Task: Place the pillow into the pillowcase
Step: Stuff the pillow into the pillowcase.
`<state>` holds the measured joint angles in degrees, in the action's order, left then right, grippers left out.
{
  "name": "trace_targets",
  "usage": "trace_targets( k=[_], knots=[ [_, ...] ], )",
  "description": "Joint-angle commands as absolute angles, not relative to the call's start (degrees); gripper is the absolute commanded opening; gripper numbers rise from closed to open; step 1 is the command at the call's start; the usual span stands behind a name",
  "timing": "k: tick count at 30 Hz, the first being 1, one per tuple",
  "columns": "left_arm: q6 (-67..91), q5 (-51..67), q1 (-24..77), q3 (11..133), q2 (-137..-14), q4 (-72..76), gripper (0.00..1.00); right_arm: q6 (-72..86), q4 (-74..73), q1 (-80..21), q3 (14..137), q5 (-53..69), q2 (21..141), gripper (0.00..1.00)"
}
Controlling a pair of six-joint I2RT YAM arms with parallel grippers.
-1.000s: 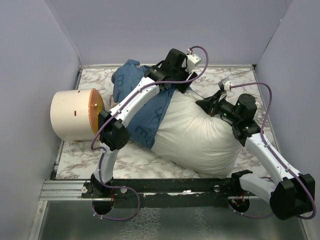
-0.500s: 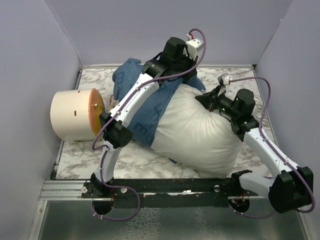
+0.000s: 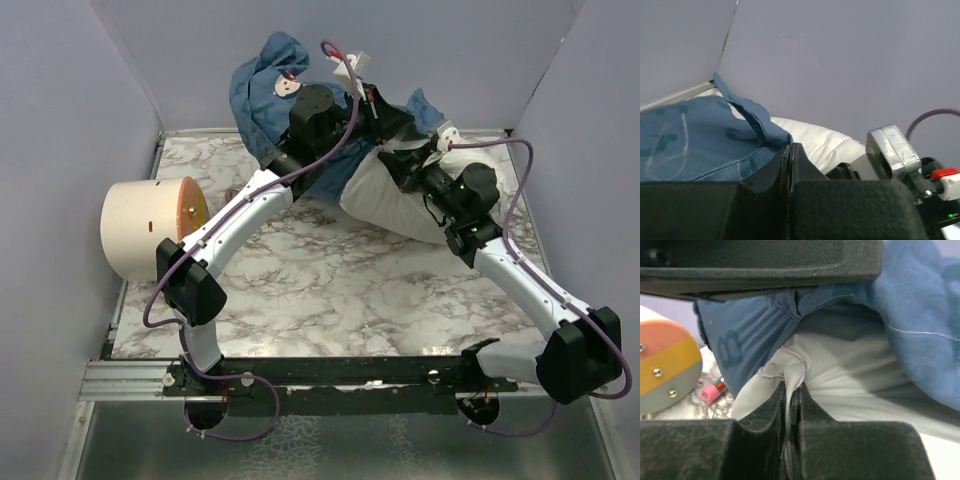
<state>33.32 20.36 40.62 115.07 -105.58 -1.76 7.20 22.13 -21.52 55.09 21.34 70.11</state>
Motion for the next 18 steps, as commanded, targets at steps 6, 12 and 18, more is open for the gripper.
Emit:
trace_targets(
  k=[6,12,18],
  knots=[
    [59.1,28.2,45.0,90.1,-99.6,42.2,0.00,8.7,42.0,-25.7,46.4,17.1,81.4,0.01],
    [59.0,26.9,38.8,76.2,-95.0,43.9,0.00,4.3,35.5,-25.6,43.7,19.7,74.6,0.21],
    [57.9,28.2,31.1,64.3,-87.4,43.3,0.00,1.8,20.5,-25.4,39.9,24.6,52.5,0.53]
  ],
)
